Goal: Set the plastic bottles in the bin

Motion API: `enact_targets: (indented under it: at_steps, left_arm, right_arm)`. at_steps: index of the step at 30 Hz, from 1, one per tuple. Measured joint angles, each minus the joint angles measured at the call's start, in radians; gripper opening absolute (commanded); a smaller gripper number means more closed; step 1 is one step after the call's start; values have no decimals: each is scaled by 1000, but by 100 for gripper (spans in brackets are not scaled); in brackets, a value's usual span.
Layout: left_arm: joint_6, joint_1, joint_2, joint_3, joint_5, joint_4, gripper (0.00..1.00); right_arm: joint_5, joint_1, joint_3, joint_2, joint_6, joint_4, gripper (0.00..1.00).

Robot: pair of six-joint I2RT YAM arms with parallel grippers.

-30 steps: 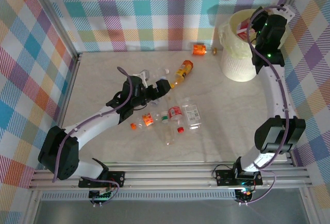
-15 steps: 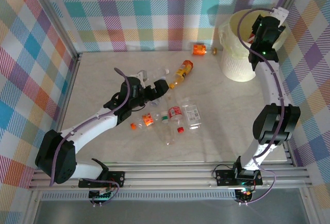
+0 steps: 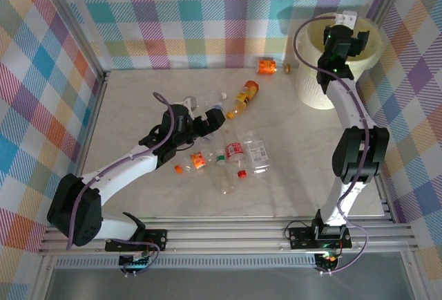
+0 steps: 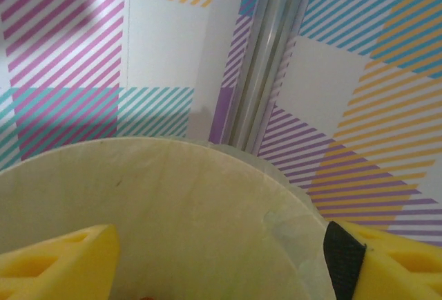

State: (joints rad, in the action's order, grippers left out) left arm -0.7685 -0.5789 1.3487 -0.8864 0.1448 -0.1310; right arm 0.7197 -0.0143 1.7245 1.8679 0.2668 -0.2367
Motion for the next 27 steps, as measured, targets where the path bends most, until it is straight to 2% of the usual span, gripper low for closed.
enact_targets:
  at_steps: [9, 14, 20, 27]
  left_arm:
    - [2, 0, 0, 1, -27, 6, 100]
    - [2, 0, -5, 3, -50, 32, 100]
    - [-9, 0, -11, 18, -103, 66, 100]
    - [-32, -1, -28, 26, -167, 124, 100]
  right_arm:
    - [33, 1, 34, 0, 9, -3, 84]
    - [18, 0, 34, -12, -24, 62, 91]
    - [-102, -27, 32, -85, -82, 206, 100]
    - [-278, -119, 19, -224, -167, 327, 100]
